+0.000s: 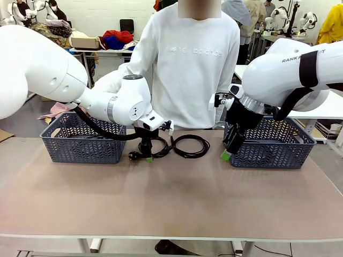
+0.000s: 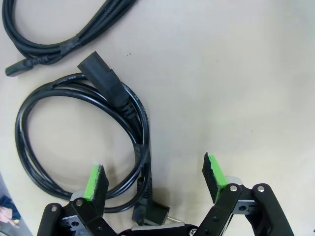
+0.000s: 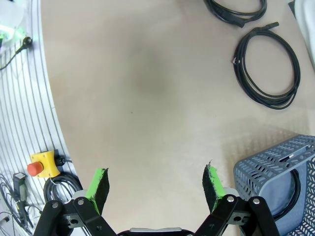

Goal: Organize the cables according to human instructions.
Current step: Pick up a bundle of cables and place it in the basket indicated by the human.

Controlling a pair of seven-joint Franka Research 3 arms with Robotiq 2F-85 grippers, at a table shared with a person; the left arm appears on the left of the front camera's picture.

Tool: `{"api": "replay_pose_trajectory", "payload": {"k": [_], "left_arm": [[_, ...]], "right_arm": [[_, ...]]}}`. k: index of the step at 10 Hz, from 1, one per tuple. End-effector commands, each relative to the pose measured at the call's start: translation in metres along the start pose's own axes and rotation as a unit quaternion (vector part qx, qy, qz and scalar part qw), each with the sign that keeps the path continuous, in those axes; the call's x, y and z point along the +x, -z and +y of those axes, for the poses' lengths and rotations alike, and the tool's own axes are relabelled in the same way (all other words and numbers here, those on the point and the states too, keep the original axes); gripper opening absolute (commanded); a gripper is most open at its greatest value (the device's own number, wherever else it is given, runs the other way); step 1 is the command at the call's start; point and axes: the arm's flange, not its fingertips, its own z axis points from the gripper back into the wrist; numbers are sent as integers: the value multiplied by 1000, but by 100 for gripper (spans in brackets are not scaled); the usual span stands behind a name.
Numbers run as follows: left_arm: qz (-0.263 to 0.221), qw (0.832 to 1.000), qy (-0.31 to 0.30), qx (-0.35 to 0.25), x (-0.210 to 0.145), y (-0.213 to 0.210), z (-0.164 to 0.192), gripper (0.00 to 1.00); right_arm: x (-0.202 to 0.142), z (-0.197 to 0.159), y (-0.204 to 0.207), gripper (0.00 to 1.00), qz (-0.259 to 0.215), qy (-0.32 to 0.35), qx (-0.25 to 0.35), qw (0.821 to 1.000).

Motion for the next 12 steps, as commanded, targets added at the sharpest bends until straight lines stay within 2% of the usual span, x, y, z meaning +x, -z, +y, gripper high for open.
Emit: {"api": "replay_pose_trajectory", "payload": {"k": [1, 12], "left_arm": [[11, 1000, -8, -4, 5, 1, 6, 100], [26, 999, -11, -43, 12, 21, 21, 100]], "right_arm": [[3, -1, -2, 100, -1, 0, -3, 1000], [3, -1, -2, 100, -1, 0, -3, 1000]]}}
